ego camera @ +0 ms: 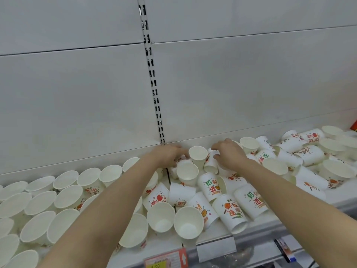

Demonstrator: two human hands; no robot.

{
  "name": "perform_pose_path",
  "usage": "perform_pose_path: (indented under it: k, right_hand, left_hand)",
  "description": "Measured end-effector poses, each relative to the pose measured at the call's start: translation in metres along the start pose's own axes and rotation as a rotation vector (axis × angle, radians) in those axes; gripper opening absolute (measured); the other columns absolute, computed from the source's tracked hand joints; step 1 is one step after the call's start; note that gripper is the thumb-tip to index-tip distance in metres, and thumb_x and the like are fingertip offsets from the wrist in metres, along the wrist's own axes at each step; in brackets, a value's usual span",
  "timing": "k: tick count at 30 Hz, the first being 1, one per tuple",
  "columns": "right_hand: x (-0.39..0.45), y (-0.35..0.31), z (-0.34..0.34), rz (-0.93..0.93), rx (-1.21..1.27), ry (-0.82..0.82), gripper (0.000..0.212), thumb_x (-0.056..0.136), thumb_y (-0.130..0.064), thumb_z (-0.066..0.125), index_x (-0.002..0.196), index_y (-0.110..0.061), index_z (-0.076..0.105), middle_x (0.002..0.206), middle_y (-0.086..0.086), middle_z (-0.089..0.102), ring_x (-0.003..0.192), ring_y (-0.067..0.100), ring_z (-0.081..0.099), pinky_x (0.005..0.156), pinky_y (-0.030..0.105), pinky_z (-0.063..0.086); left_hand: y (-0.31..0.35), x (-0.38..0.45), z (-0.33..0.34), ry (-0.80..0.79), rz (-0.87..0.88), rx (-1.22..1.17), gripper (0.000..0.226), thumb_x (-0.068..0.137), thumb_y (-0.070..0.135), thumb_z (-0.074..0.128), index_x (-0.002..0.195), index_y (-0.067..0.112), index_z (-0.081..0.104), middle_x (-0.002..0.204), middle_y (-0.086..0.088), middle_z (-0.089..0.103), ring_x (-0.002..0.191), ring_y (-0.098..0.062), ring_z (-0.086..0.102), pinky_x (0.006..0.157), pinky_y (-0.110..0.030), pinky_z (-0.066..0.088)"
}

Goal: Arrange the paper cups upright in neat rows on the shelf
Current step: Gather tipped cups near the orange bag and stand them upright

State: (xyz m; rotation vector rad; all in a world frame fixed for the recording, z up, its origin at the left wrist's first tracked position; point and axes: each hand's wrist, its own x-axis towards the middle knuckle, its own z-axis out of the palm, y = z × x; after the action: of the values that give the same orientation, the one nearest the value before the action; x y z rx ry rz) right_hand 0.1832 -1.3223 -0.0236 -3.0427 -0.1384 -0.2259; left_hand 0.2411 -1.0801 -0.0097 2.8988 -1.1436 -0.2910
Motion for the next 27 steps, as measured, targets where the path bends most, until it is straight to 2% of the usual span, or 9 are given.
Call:
perform_pose_path:
  k: [2,5,8,11,13,15,20,23,27]
  right_hand:
    - [0.005,0.002,0.001,0.000,-0.023,-0.042,0.032,0.091,-0.028,0.056,0.120,-0.015,0.060,0.114,0.005,0.064,0.112,0.025,0.047,0.086,0.037,0.043]
    - [0.011,0.005,0.002,0.009,-0.013,-0.084,0.029,0.089,-0.028,0.057,0.112,-0.012,0.061,0.106,0.007,0.065,0.108,0.026,0.047,0.082,0.037,0.042]
    - [0.014,0.008,0.002,0.008,0.008,-0.091,0.034,0.087,-0.030,0.060,0.116,-0.013,0.059,0.110,0.007,0.064,0.111,0.027,0.046,0.085,0.038,0.043]
    - [0.016,0.011,0.001,0.020,0.005,-0.093,0.038,0.089,-0.031,0.059,0.121,-0.012,0.056,0.118,0.007,0.061,0.114,0.027,0.045,0.090,0.039,0.042]
    - [0.018,0.012,0.002,0.032,0.000,-0.098,0.036,0.089,-0.030,0.058,0.119,-0.011,0.057,0.118,0.008,0.062,0.114,0.027,0.045,0.090,0.039,0.043]
    - [0.020,0.013,0.002,0.041,0.001,-0.106,0.035,0.090,-0.029,0.058,0.118,-0.010,0.057,0.117,0.009,0.062,0.114,0.027,0.045,0.089,0.038,0.043]
    - [0.025,0.010,0.002,0.071,-0.002,-0.151,0.032,0.089,-0.035,0.057,0.111,-0.012,0.058,0.109,0.012,0.061,0.116,0.028,0.044,0.076,0.033,0.037]
    - [0.027,0.006,0.003,0.109,-0.029,-0.200,0.036,0.089,-0.042,0.057,0.111,-0.013,0.057,0.116,0.013,0.056,0.121,0.030,0.039,0.086,0.035,0.035]
    - [0.030,0.000,0.005,0.143,-0.045,-0.198,0.035,0.085,-0.046,0.061,0.104,-0.018,0.060,0.112,0.006,0.060,0.117,0.029,0.043,0.093,0.037,0.029]
  left_hand:
    - [0.003,0.004,-0.002,0.016,0.012,0.038,0.047,0.084,0.015,0.062,0.126,0.034,0.051,0.126,0.008,0.052,0.099,-0.015,0.055,0.077,-0.034,0.047]
    - [0.007,0.012,0.002,0.033,0.004,0.008,0.051,0.085,0.022,0.064,0.133,0.030,0.048,0.125,0.007,0.056,0.106,-0.017,0.054,0.076,-0.029,0.039]
    - [0.008,0.018,0.009,-0.017,-0.003,-0.035,0.052,0.084,0.027,0.067,0.133,0.033,0.048,0.125,0.008,0.057,0.106,-0.017,0.055,0.078,-0.030,0.042]
    - [0.007,0.017,0.006,0.029,-0.043,-0.041,0.027,0.080,0.024,0.069,0.105,0.030,0.063,0.106,0.008,0.062,0.097,-0.015,0.058,0.074,-0.030,0.046]
    - [0.006,0.012,-0.001,0.056,-0.083,-0.069,0.010,0.079,0.022,0.071,0.086,0.025,0.064,0.091,0.007,0.065,0.087,-0.015,0.059,0.071,-0.031,0.049]
    - [0.006,0.001,-0.006,0.095,-0.124,-0.096,0.006,0.080,0.024,0.071,0.080,0.025,0.065,0.086,0.010,0.067,0.084,-0.012,0.060,0.070,-0.030,0.050]
    - [0.018,-0.027,0.011,0.283,-0.198,0.036,0.007,0.087,0.031,0.063,0.088,0.025,0.066,0.086,0.008,0.068,0.082,-0.016,0.058,0.067,-0.027,0.044]
    - [0.025,-0.033,0.031,0.293,-0.219,0.113,0.012,0.091,0.030,0.054,0.089,0.024,0.065,0.087,0.004,0.067,0.081,-0.019,0.060,0.062,-0.027,0.039]
    - [0.029,-0.038,0.031,0.333,-0.252,-0.002,0.015,0.091,0.035,0.059,0.102,0.029,0.066,0.100,0.009,0.068,0.090,-0.018,0.063,0.067,-0.028,0.043]
